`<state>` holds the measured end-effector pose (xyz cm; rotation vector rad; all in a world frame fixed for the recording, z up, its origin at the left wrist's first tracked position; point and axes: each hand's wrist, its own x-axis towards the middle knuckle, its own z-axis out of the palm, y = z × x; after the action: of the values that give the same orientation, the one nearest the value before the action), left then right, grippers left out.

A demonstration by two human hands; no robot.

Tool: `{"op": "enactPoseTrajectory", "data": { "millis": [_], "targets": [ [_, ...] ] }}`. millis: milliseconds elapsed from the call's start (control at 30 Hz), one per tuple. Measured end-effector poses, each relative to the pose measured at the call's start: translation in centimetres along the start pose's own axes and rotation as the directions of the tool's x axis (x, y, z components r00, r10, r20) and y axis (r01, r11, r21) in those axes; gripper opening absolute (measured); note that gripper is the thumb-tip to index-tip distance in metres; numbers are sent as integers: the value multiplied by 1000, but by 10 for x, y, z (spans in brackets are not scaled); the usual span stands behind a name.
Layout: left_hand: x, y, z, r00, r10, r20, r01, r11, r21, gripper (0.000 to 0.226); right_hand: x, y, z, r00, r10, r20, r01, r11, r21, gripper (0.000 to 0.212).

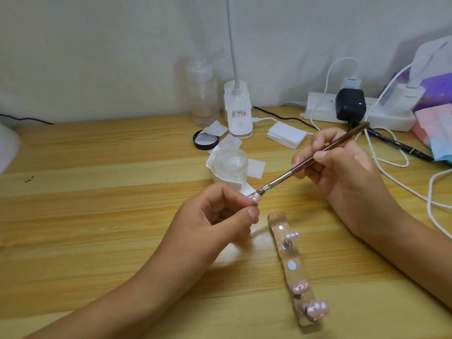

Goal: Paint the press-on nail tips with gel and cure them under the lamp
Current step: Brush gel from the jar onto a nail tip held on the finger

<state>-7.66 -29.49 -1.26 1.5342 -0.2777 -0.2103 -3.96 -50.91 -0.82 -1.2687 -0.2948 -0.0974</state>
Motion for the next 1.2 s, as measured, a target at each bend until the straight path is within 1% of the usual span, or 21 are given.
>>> {"op": "enactPoseTrajectory", "data": {
  "millis": [100,167,267,333,400,500,567,667,767,833,900,967,1033,1100,1200],
  "targets": [
    [0,-1,-1,1000,-10,-8,10,1000,-3,7,0,0,1,999,4,38,-6,999,40,10],
    [0,-2,-1,1000,-9,-11,9,1000,-15,9,-1,2,3,999,24,47,-25,999,28,11],
    [0,-3,-1,1000,-2,-18,1,999,-32,14,1,3,0,998,53,-34,-53,999,4,10],
    [0,-4,0,1000,2,-27,-2,1000,-27,16,2,1,-2,998,49,-48,-48,998,29,8],
    [1,-5,-1,1000,6,-26,-6,1000,8,18,1,0,-2,999,43,-4,-43,997,64,7],
    [1,-5,-2,1000,23,-17,-22,999,42,18,1,2,0,998,62,30,-63,997,32,9],
    [2,-6,-2,999,28,-24,-27,998,58,18,2,3,-1,997,82,-11,-82,997,16,8],
    [1,-6,-2,999,33,-20,-31,997,75,18,4,1,-3,994,84,-67,-81,996,39,6],
    [0,-5,-2,999,37,-12,-36,997,74,16,1,1,-3,997,71,6,-71,995,67,7],
    [1,-4,-1,999,44,-13,-42,996,81,15,0,1,-1,995,83,52,-85,995,44,8],
    [1,-3,0,999,44,-14,-43,995,87,16,1,3,-1,994,105,23,-105,994,8,8],
    [0,-2,0,999,43,-15,-41,995,93,18,3,3,-3,993,108,-47,-108,994,-16,7],
    [0,-2,0,999,42,-15,-40,995,97,18,3,2,-5,993,91,-71,-91,996,9,5],
    [0,-1,0,999,42,-18,-40,995,95,16,3,1,-5,996,73,-43,-71,996,49,4],
    [0,0,1,999,31,-24,-28,994,103,12,1,1,-3,998,63,27,-65,996,54,5]
  ]
}}
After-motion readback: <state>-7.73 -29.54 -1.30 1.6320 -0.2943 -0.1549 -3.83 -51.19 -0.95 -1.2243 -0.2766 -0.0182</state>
